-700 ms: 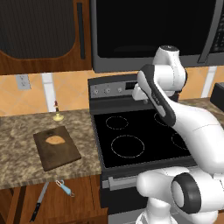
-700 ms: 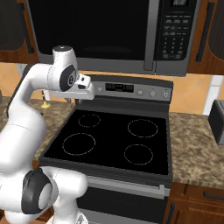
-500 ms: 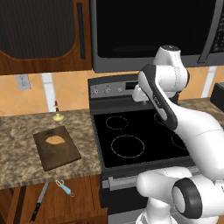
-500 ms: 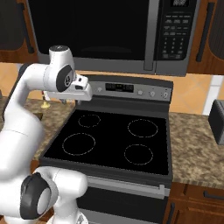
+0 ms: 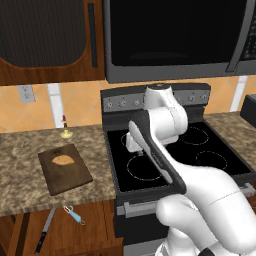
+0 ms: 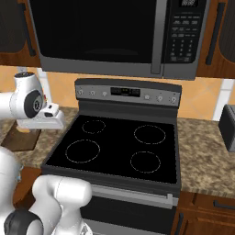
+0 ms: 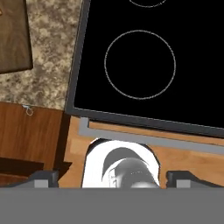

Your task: Place the appropriate cutting tool for cutting the potato skin on the cutting board.

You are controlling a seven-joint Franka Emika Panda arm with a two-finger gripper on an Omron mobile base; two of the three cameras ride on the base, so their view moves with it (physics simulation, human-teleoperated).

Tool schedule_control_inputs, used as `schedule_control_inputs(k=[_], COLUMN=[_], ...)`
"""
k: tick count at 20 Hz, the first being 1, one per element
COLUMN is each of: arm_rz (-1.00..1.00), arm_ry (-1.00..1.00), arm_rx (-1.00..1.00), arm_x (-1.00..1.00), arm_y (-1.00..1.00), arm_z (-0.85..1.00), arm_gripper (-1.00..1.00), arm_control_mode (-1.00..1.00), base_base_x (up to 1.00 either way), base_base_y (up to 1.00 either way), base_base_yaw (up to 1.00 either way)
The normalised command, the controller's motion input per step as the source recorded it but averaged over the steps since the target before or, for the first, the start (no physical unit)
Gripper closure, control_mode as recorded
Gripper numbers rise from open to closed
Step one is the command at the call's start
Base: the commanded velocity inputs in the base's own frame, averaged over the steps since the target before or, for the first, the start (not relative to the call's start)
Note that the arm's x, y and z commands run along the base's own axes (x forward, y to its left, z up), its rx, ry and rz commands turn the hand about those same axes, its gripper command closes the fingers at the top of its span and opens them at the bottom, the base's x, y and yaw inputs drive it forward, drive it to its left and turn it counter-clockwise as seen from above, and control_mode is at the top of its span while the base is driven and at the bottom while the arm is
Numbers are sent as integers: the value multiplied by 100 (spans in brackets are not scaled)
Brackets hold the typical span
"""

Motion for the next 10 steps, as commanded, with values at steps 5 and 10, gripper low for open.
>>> schedule_control_inputs(k=[5,10], arm_rz=[0,0], arm_ry=[24,14], arm_rx=[-11,-3], arm_x=[-19,-14], arm_y=[100,100], arm_z=[-75,-67], arm_gripper=[-100,-100], arm_control_mode=[-100,-100], base_base_x=[0,0], base_base_y=[0,0], base_base_yaw=[0,0])
